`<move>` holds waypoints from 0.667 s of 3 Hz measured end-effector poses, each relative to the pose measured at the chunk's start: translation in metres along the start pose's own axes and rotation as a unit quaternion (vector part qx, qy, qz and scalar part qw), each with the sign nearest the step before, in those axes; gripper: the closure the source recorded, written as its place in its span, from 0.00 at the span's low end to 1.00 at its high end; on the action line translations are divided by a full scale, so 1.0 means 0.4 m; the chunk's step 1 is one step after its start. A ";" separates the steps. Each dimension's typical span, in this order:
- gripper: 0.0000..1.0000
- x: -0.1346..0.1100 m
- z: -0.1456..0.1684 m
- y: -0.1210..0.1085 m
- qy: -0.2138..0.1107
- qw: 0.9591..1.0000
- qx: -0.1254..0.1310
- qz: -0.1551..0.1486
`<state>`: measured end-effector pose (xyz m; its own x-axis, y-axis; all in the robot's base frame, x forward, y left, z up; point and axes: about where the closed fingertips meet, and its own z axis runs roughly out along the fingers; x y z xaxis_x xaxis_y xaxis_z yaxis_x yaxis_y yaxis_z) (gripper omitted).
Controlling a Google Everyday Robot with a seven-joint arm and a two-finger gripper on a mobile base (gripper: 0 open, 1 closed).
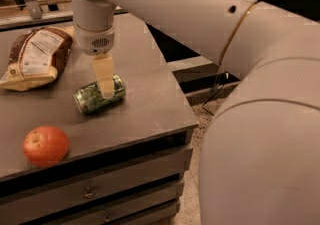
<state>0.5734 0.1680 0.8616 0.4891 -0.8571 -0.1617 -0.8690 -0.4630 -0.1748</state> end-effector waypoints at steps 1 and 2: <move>0.00 0.022 -0.028 0.044 -0.016 0.999 0.028 -0.003; 0.00 0.108 -0.032 0.147 -0.041 0.998 0.057 0.002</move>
Offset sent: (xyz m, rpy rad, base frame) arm -0.0365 -0.0797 -0.0020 0.1315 -0.0645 -0.0207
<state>0.5424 0.1009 0.8569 0.4943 -0.8352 -0.2409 -0.8590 -0.4269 -0.2826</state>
